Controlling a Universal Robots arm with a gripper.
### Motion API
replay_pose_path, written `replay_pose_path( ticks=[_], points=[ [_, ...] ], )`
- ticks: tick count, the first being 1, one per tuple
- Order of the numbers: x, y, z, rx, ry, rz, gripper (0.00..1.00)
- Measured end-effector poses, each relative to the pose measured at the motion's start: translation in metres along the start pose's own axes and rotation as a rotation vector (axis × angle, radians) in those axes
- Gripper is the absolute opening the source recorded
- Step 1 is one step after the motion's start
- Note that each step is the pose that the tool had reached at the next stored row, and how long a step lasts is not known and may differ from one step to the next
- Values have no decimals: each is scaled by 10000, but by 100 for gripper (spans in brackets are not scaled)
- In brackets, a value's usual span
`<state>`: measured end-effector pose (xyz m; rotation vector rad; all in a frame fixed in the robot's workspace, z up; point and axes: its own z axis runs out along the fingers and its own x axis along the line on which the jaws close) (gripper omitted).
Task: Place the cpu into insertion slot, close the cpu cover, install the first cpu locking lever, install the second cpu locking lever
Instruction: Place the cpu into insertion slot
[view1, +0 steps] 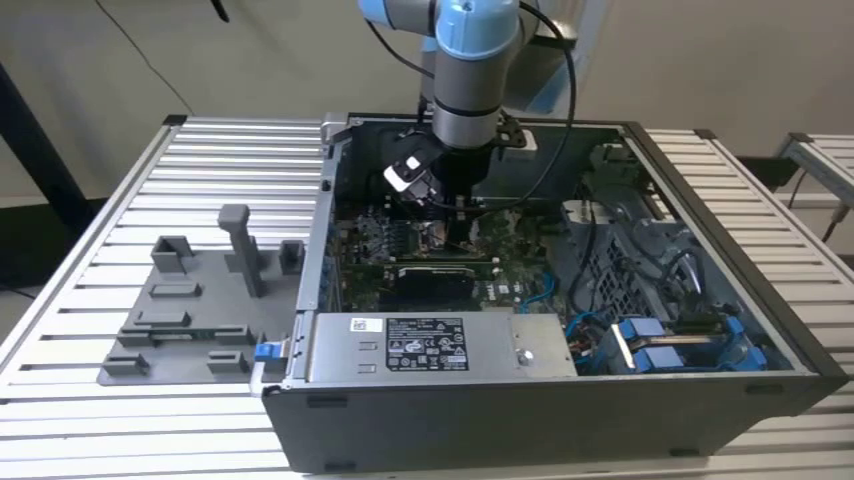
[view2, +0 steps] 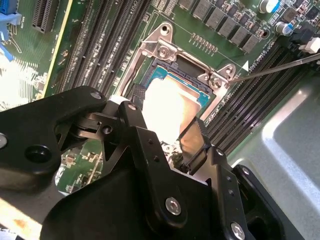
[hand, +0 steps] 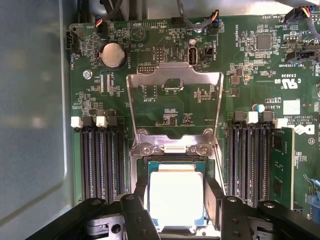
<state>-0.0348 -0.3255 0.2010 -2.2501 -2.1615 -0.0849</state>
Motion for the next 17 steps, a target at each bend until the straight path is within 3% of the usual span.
replay_pose_path(
  ticks=[17],
  points=[
    [-8,-10,17,-45,4,3,54]
  ],
)
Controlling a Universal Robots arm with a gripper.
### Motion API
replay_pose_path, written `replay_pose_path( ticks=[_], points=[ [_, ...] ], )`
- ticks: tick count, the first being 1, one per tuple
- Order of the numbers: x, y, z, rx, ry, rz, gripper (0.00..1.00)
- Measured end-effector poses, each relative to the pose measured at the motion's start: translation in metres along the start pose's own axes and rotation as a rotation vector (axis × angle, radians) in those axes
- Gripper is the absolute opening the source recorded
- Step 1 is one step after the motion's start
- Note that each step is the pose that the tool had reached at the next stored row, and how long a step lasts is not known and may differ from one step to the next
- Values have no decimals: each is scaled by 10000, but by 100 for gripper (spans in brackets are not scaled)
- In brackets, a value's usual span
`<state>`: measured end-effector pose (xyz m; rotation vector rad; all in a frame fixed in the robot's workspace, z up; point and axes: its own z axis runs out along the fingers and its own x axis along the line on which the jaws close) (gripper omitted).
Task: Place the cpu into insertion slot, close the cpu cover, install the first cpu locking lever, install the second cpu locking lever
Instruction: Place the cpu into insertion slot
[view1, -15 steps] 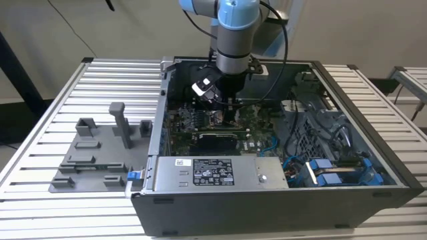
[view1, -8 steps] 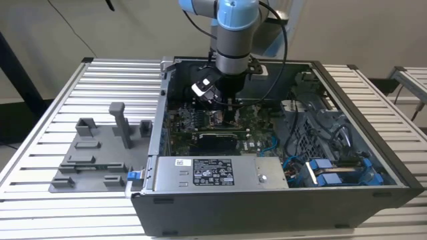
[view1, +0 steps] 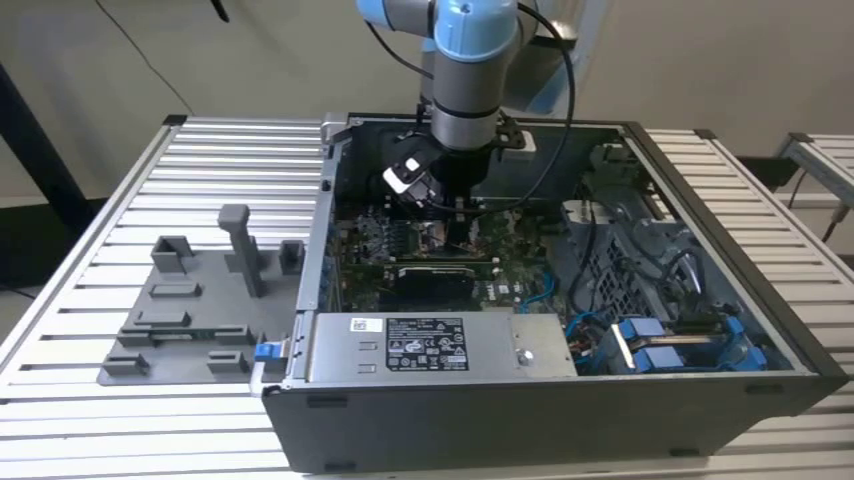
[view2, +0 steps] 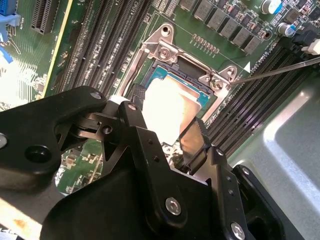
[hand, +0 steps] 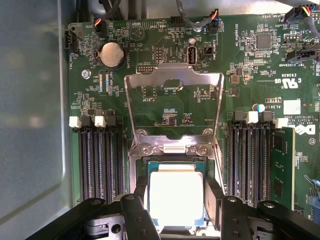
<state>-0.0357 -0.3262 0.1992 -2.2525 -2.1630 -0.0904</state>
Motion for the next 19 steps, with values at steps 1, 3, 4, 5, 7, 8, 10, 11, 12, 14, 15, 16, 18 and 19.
replay_pose_path(
  ticks=[1,3,4,5,7,8,10,11,12,14,15,16,18,19],
  points=[
    [-1,2,0,0,0,-1,54],
    [-3,3,2,1,-3,1,54],
    [-3,3,3,2,-4,7,54],
    [-3,3,4,2,-5,15,54],
    [-3,3,7,2,-7,26,54],
    [-2,3,10,0,-3,31,54],
    [-2,3,13,0,-4,37,54],
    [-2,3,15,0,-5,39,54],
    [-2,3,16,0,-5,39,54],
    [-2,3,18,0,-5,40,54],
    [-2,3,18,0,-5,40,54],
    [-2,3,19,0,-4,40,54],
    [-2,3,21,0,-5,41,54],
    [-2,3,23,-1,-1,41,54]
  ],
)
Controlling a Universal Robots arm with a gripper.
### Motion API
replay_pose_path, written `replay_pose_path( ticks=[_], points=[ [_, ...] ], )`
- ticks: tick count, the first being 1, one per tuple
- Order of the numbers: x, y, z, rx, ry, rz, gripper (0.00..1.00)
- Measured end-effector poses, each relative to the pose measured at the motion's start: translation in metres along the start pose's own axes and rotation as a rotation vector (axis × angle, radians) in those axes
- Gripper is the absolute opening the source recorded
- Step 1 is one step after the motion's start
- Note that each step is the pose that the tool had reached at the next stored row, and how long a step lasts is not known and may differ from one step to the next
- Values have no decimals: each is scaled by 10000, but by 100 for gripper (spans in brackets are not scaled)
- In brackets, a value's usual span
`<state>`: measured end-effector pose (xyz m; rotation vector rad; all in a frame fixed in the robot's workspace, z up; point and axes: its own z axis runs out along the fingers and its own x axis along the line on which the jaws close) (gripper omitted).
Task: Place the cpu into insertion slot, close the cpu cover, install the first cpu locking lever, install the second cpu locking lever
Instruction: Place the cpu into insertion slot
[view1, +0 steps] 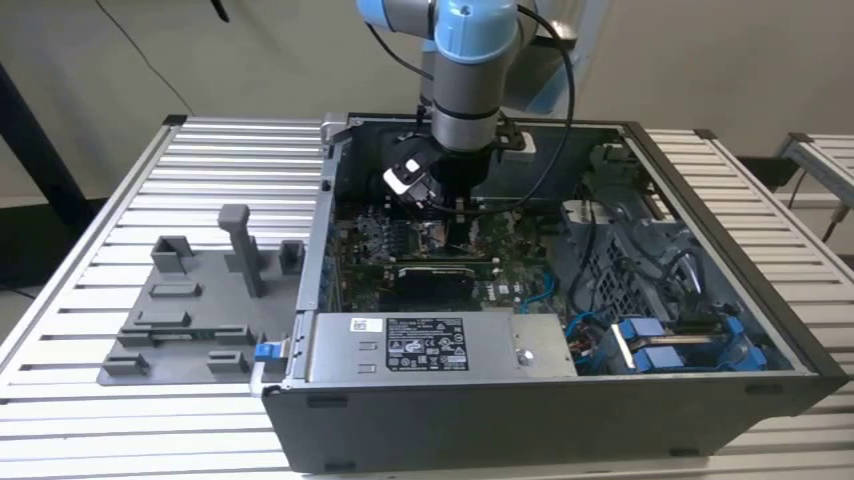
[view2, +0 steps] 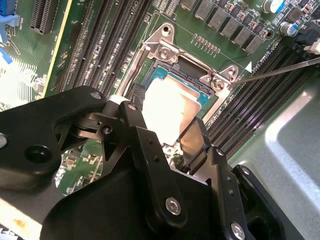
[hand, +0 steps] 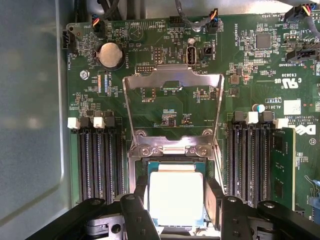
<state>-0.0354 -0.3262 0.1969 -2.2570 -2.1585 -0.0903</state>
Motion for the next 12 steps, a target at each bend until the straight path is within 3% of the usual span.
replay_pose_path(
  ticks=[12],
  points=[
    [-1,2,3,0,-2,-1,54]
  ],
)
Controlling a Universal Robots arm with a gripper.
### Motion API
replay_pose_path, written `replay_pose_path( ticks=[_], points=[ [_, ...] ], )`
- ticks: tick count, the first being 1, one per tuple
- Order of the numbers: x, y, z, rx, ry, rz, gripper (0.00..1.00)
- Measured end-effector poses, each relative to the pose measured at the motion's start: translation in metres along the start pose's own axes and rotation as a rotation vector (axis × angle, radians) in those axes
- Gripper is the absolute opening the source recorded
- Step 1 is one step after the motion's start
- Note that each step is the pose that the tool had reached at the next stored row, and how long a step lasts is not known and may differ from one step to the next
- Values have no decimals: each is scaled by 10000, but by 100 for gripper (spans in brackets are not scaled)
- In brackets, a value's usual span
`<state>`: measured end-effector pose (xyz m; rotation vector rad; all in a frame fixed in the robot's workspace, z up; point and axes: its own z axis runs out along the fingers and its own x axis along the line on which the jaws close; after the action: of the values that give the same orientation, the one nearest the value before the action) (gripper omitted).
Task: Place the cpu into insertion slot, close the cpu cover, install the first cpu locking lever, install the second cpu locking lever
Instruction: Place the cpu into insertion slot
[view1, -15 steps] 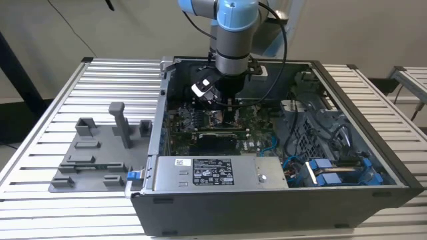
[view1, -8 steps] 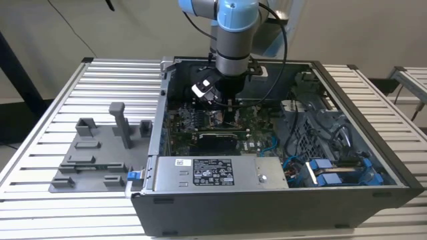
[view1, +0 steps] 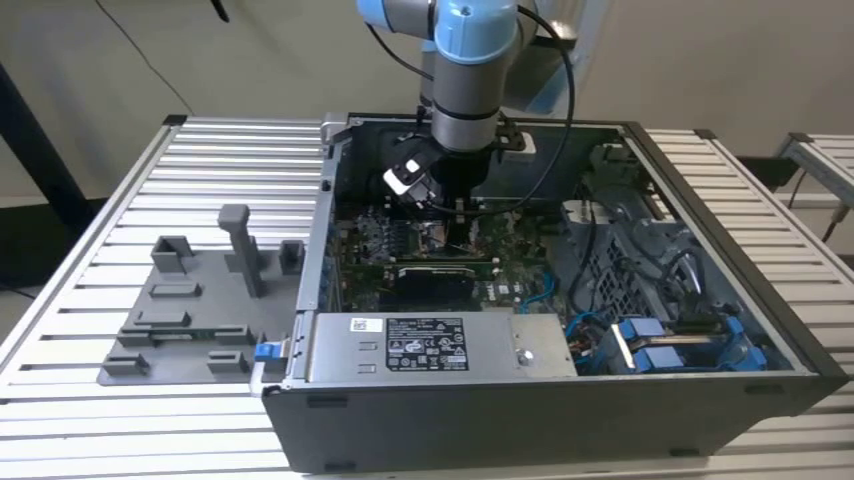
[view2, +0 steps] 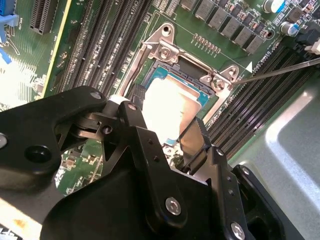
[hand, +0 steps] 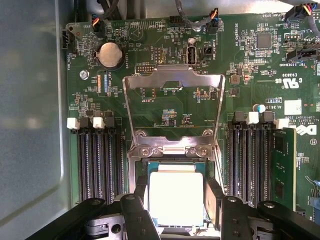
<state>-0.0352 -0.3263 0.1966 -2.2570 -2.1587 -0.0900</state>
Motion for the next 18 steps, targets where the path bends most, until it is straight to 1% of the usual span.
replay_pose_path(
  ticks=[4,5,6,7,13,15,16,18],
  points=[
    [1,1,3,-4,7,0,56],
    [1,1,2,-1,4,0,62],
    [1,0,-8,-1,2,0,62],
    [2,1,-31,0,1,0,62],
    [14,7,-266,0,1,0,62],
    [18,9,-330,1,-2,0,62],
    [18,9,-342,0,0,0,62],
    [19,10,-344,-1,2,0,62]
  ],
)
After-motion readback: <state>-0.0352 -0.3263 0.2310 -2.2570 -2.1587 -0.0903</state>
